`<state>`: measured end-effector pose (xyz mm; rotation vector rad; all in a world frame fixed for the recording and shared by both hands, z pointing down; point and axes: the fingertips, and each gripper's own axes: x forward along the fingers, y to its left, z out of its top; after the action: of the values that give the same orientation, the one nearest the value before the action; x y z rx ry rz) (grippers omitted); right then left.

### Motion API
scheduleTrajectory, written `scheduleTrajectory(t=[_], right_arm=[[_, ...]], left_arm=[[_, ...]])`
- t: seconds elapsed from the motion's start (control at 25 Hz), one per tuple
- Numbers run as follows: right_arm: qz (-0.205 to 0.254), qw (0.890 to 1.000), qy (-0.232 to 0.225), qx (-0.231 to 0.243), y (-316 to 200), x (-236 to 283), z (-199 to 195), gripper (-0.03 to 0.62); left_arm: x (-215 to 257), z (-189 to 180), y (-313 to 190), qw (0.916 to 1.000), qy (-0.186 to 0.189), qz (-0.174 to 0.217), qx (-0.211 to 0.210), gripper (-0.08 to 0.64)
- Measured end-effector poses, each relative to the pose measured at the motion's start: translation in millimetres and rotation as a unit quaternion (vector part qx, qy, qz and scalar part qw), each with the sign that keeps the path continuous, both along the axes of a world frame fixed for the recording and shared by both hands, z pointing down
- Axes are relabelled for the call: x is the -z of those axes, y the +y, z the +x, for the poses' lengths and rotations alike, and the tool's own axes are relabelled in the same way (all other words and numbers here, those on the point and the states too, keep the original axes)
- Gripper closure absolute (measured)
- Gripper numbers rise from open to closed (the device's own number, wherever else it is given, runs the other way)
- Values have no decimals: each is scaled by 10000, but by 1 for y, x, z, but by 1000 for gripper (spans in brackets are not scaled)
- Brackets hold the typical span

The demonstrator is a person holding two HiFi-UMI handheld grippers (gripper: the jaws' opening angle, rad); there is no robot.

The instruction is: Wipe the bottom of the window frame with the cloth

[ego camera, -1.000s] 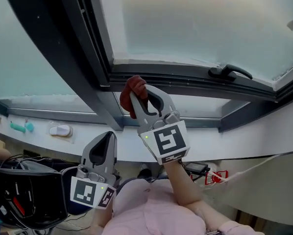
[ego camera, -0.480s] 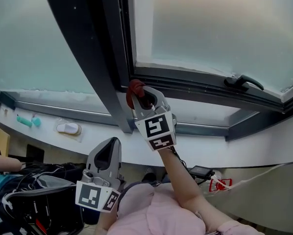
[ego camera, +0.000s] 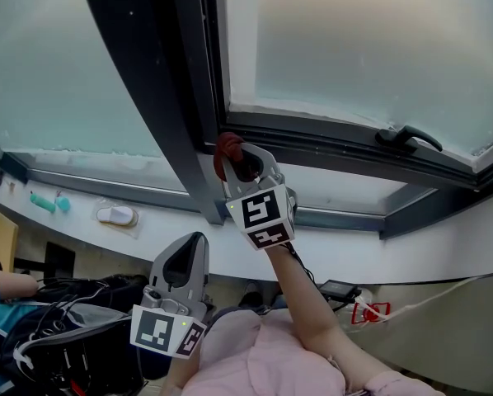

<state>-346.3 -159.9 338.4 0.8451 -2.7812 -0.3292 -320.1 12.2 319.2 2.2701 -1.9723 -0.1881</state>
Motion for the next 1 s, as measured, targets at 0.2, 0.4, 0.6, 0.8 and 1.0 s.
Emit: scheduleTrajectory(t=[0.2,0.4,0.6,0.8,1.0], right_arm=[[-15,10000,28,10,-5,-3,-1,534],[-107,9999,-9,-63,-9,-5,8,534],[-146,9998,-54,-143,-12,-5,19,534],[-173,9994,-128,-261,-17,-5,36,534],[-197,9988,-201,-397,-21,-5,54,534]], left_arm=[[-2,-2,1,10000,-26,-41,78,560],[-1,2,1,10000,-46,-29,74,560],[0,9,1,10000,-68,-11,30,560],[-1,17,1,9999,-103,-30,-36,559],[0,28,0,9998,-136,-22,-137,560]])
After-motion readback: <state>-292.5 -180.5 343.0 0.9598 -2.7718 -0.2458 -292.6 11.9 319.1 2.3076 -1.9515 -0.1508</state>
